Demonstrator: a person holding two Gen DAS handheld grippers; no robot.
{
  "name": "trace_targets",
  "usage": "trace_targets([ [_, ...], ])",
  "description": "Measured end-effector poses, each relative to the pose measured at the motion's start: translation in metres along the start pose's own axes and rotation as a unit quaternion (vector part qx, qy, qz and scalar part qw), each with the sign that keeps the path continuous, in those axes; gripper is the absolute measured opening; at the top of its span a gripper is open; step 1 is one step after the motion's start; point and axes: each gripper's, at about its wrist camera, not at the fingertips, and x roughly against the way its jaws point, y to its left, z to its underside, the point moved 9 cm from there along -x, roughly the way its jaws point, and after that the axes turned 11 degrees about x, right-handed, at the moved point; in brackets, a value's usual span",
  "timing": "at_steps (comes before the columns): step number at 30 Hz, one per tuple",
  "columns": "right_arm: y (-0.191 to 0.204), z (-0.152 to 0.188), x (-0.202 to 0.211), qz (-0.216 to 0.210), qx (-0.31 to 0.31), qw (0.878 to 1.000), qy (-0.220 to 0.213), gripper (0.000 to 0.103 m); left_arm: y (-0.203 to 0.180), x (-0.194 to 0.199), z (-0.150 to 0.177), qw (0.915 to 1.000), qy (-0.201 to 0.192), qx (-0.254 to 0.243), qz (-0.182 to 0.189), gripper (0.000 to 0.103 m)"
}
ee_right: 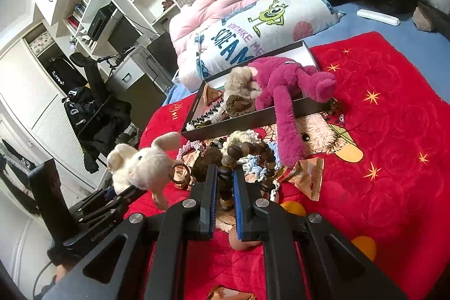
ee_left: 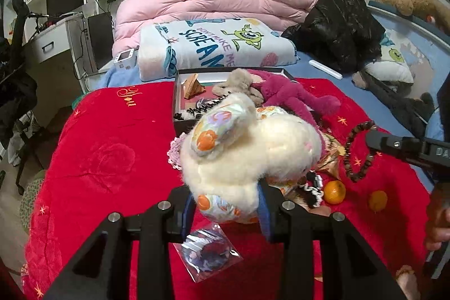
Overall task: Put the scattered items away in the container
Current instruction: 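Lift spotted white plush and bead bracelet with both tools toward the box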
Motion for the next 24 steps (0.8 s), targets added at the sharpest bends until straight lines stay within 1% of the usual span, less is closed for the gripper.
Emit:
trace_targets([
  [2, 0.001, 0.001, 0.0, -0.001, -0.001, 1.0, 0.001, 0.011, 0.0, 0.005, 0.002, 0.9999, 0.01, 0.004, 0.003, 0.038],
  [5, 0.002, 0.0, 0.0, -0.002, 0.002, 1.0, 0.002, 0.011, 0.002, 0.015, 0.008, 0.9997, 0.022, -0.001, -0.01, 0.038],
  [6, 0.002, 0.0, 0.0, -0.001, 0.003, 1.0, 0.001, 0.011, 0.003, 0.016, 0.009, 0.9997, 0.023, 0.002, -0.008, 0.038],
  [8, 0.003, 0.0, 0.0, -0.004, 0.002, 1.0, 0.0, 0.011, 0.007, 0.015, 0.009, 0.9996, 0.02, 0.017, 0.002, 0.038],
  [10, 0.004, -0.001, 0.0, -0.006, 0.001, 1.0, -0.001, 0.011, 0.009, 0.013, 0.008, 0.9994, 0.021, 0.025, 0.004, 0.038],
  [18, 0.017, 0.001, -0.001, -0.01, 0.018, 1.0, 0.002, 0.011, 0.009, 0.017, 0.007, 0.9997, 0.014, 0.019, -0.002, 0.038],
  [24, 0.024, 0.005, -0.007, -0.013, 0.027, 0.999, 0.011, 0.011, 0.004, 0.016, 0.008, 0.9997, 0.017, 0.015, 0.002, 0.038],
])
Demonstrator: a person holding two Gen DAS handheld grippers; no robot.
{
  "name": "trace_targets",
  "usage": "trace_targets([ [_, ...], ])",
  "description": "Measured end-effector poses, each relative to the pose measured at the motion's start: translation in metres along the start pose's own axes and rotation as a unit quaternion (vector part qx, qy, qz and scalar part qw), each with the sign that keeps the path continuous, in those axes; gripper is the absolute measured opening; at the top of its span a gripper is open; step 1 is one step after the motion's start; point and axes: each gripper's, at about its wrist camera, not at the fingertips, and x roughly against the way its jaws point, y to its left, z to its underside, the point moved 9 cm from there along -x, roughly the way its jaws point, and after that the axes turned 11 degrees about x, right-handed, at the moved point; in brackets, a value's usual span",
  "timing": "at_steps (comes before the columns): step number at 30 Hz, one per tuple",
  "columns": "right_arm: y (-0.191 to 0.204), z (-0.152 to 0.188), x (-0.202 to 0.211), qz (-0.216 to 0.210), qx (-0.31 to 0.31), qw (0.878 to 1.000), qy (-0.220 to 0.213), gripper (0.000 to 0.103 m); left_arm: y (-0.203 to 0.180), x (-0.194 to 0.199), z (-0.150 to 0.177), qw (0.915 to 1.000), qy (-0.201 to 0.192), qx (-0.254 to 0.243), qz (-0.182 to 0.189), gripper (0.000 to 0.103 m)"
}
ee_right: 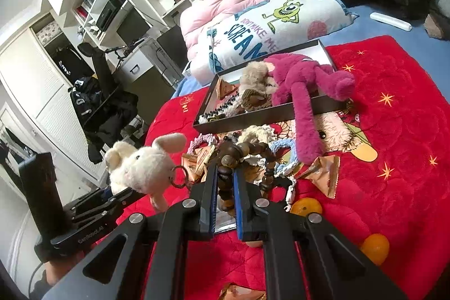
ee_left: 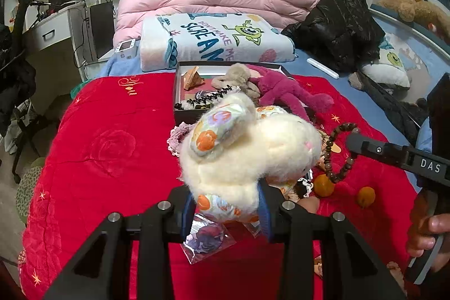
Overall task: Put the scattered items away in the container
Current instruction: 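Lift spotted white plush and bead bracelet with both tools toward the box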
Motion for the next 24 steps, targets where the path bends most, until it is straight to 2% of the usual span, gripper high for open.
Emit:
trace_targets([
  [7, 0.012, 0.001, -0.006, -0.006, 0.008, 1.0, 0.003, 0.011, -0.009, 0.0, 0.003, 1.0, 0.0, -0.004, 0.003, 0.038],
  [16, 0.014, -0.001, -0.008, 0.089, 0.064, 0.994, 0.018, 0.011, -0.017, 0.007, -0.002, 0.9998, -0.017, -0.004, 0.012, 0.038],
  [20, 0.015, -0.007, -0.002, 0.109, 0.087, 0.99, 0.015, 0.011, -0.02, 0.003, -0.006, 0.9998, -0.012, 0.008, 0.017, 0.038],
  [24, 0.013, -0.013, 0.0, 0.107, 0.088, 0.99, 0.011, 0.011, -0.026, -0.002, -0.016, 0.9998, -0.018, -0.002, 0.007, 0.038],
])
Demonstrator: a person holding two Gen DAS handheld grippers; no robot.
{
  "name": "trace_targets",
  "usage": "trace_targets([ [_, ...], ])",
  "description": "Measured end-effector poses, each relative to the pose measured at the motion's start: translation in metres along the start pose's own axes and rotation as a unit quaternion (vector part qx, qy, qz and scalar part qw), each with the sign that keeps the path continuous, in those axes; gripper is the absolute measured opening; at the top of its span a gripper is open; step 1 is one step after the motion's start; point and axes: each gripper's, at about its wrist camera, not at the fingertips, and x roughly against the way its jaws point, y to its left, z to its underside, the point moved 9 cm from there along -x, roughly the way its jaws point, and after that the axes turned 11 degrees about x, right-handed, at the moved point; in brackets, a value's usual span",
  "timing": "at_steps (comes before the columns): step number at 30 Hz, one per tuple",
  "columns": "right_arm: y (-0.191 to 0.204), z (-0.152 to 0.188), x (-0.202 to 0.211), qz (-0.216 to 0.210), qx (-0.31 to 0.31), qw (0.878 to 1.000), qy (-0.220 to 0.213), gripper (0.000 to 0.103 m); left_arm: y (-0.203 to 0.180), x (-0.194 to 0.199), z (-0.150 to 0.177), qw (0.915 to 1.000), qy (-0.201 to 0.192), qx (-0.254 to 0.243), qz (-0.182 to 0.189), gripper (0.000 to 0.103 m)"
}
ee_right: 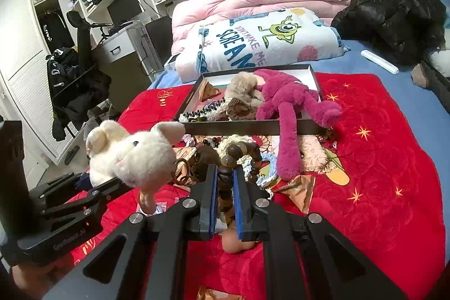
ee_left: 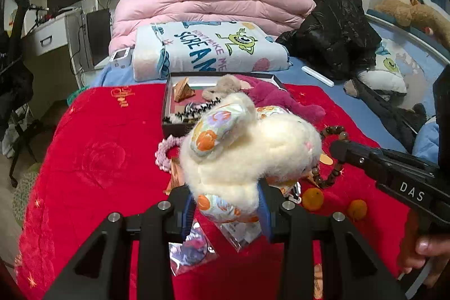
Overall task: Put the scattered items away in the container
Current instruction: 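Lift spotted white plush and bead bracelet with both tools toward the box, then lower spotted plush into box and open left tool while right tool releases bracelet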
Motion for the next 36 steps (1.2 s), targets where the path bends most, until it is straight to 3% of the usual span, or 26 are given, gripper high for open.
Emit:
trace_targets([
  [6, 0.0, -0.004, -0.008, 0.002, 0.002, 1.0, 0.008, 0.011, 0.003, -0.02, -0.013, 0.9997, -0.001, 0.023, -0.007, 0.038],
  [15, -0.007, -0.038, -0.042, -0.009, -0.018, 1.0, -0.009, 0.011, 0.01, -0.063, -0.018, 0.9996, 0.012, 0.006, -0.025, 0.038],
  [25, -0.021, -0.08, -0.116, -0.033, -0.037, 0.999, -0.019, 0.011, 0.019, -0.127, -0.082, 0.9994, -0.026, 0.001, -0.023, 0.038],
  [32, -0.038, -0.102, -0.16, -0.029, -0.044, 0.999, -0.008, 0.011, 0.027, -0.173, -0.111, 0.9994, -0.021, -0.007, -0.028, 0.038],
  [36, -0.044, -0.109, -0.18, -0.02, -0.03, 0.999, -0.003, 0.011, 0.038, -0.187, -0.12, 0.9995, -0.017, 0.015, -0.021, 0.038],
])
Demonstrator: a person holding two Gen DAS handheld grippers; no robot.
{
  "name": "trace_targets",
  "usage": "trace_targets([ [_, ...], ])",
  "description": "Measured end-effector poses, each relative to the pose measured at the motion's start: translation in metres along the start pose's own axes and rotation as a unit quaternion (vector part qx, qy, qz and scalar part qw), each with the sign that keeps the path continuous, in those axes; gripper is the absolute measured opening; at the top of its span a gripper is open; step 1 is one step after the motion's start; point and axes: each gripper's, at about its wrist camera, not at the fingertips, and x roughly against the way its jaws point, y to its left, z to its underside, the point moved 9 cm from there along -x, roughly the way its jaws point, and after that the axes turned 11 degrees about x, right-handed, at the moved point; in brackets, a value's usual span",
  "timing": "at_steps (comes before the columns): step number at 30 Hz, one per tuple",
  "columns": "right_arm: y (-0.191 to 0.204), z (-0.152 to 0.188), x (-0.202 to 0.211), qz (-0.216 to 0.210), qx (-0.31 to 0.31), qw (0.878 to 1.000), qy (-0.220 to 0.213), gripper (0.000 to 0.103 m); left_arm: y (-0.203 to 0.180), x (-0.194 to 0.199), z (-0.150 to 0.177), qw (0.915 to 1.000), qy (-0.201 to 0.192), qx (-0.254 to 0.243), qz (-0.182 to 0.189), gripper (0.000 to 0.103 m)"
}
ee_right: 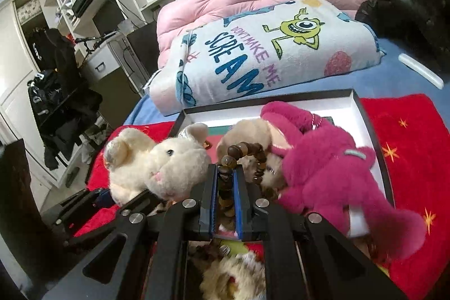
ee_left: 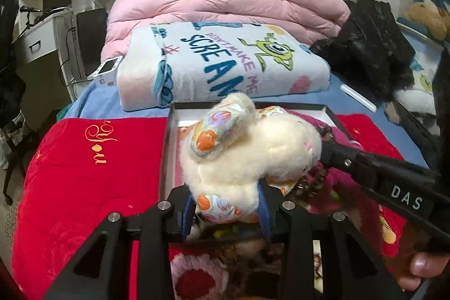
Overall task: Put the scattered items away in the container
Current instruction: 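Lower spotted plush into box and open left tool while right tool releases bracelet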
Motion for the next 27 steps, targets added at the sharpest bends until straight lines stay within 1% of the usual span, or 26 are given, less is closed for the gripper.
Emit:
trace_targets([
  [6, -0.011, 0.009, -0.018, 0.01, 0.005, 1.0, 0.012, 0.011, 0.019, -0.021, -0.005, 0.9998, 0.007, 0.005, -0.017, 0.038],
  [9, -0.014, 0.019, -0.023, 0.015, 0.01, 1.0, 0.021, 0.011, 0.021, -0.023, 0.0, 0.9996, 0.006, -0.01, -0.025, 0.038],
  [12, -0.018, 0.029, -0.029, 0.016, 0.007, 0.999, 0.034, 0.011, 0.026, -0.027, 0.004, 0.9996, 0.01, -0.003, -0.028, 0.039],
  [15, -0.018, 0.035, -0.032, 0.017, 0.006, 0.999, 0.038, 0.011, 0.029, -0.028, 0.009, 0.9993, 0.01, -0.009, -0.036, 0.039],
  [18, -0.017, 0.039, -0.033, 0.022, 0.013, 0.999, 0.04, 0.011, 0.031, -0.025, 0.014, 0.9994, 0.012, -0.006, -0.031, 0.039],
  [23, -0.019, 0.047, -0.033, 0.023, 0.001, 0.999, 0.044, 0.011, 0.031, -0.021, 0.014, 0.9993, 0.006, -0.013, -0.034, 0.039],
  [27, -0.018, 0.052, -0.034, 0.025, 0.001, 0.999, 0.044, 0.011, 0.029, -0.02, 0.015, 0.9991, 0.004, -0.017, -0.039, 0.042],
])
